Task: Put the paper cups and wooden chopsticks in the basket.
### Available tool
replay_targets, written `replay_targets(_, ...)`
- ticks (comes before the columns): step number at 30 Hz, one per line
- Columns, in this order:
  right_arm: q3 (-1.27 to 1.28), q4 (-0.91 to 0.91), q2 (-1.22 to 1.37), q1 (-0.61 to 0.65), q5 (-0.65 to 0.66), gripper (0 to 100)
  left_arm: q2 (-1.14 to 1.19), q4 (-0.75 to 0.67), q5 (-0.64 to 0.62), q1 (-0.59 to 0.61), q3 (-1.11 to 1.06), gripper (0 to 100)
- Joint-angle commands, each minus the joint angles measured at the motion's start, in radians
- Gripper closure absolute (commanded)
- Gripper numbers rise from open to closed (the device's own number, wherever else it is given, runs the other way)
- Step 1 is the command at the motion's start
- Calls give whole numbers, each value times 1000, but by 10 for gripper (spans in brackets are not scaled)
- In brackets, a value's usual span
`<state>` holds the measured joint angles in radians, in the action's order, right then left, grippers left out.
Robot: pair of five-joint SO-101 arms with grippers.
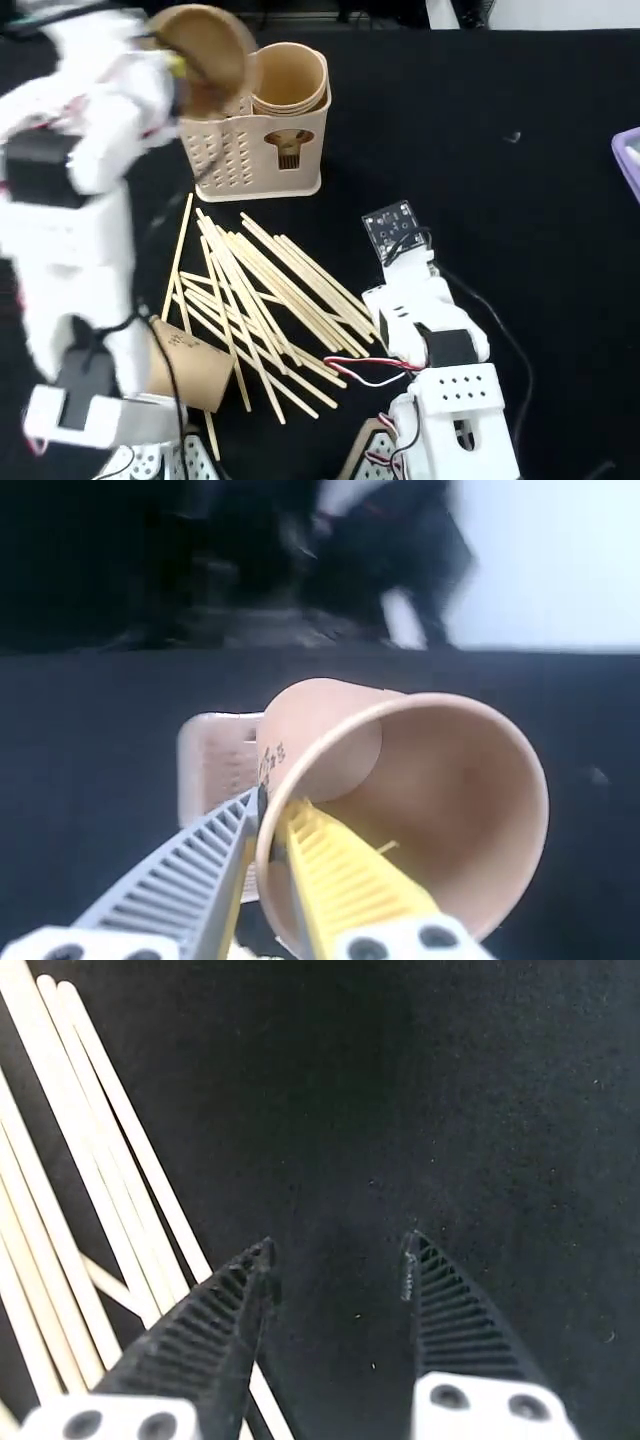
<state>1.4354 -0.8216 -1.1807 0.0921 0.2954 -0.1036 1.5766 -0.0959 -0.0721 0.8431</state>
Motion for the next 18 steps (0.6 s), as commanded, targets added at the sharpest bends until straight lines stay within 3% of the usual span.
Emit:
replay_targets(1,-4,20,-12,-15,-9,803,97,3,-11,-113,143,970)
replay_targets(7,-4,18,-12,-15,-9,803,255,8,-11,-147,282,970)
replay_targets(18,-4,17,-12,-17,-8,804,379,54,-11,-139,297,945)
